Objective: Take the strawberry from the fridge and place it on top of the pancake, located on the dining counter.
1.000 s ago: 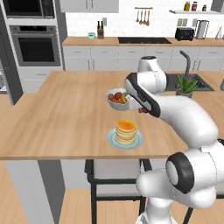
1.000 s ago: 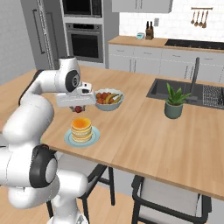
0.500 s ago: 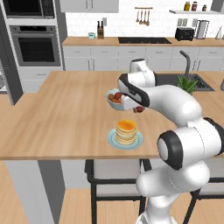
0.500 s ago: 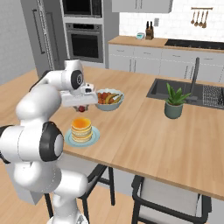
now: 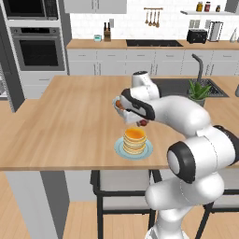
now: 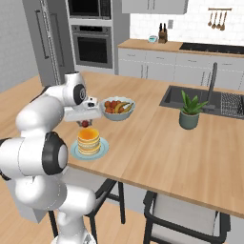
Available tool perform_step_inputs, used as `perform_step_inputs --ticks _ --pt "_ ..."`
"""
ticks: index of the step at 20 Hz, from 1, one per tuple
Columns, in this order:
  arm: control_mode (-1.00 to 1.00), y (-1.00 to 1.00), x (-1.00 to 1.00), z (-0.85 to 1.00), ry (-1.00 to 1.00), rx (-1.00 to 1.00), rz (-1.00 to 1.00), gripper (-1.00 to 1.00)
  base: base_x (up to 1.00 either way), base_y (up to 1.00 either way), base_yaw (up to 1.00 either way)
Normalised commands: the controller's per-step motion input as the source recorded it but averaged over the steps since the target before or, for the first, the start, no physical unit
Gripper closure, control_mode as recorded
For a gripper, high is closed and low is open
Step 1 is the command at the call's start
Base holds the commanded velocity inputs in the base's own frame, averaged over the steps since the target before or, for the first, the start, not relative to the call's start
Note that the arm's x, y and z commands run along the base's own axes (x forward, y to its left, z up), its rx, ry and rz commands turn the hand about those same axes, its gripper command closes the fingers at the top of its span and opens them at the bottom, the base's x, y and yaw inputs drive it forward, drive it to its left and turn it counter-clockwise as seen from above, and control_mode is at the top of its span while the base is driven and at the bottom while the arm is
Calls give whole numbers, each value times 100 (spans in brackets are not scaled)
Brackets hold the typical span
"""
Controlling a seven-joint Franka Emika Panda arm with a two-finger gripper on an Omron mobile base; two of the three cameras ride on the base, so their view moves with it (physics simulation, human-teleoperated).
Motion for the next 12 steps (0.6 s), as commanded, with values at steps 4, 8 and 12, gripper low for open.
perform_step_inputs --ticks 4,8,12 --pt "-100 13 4 -25 0 0 0 100 0 0 0" --pt "-100 4 27 -19 0 0 0 100 0 0 0" --pt "-100 0 23 -14 0 0 0 100 0 0 0"
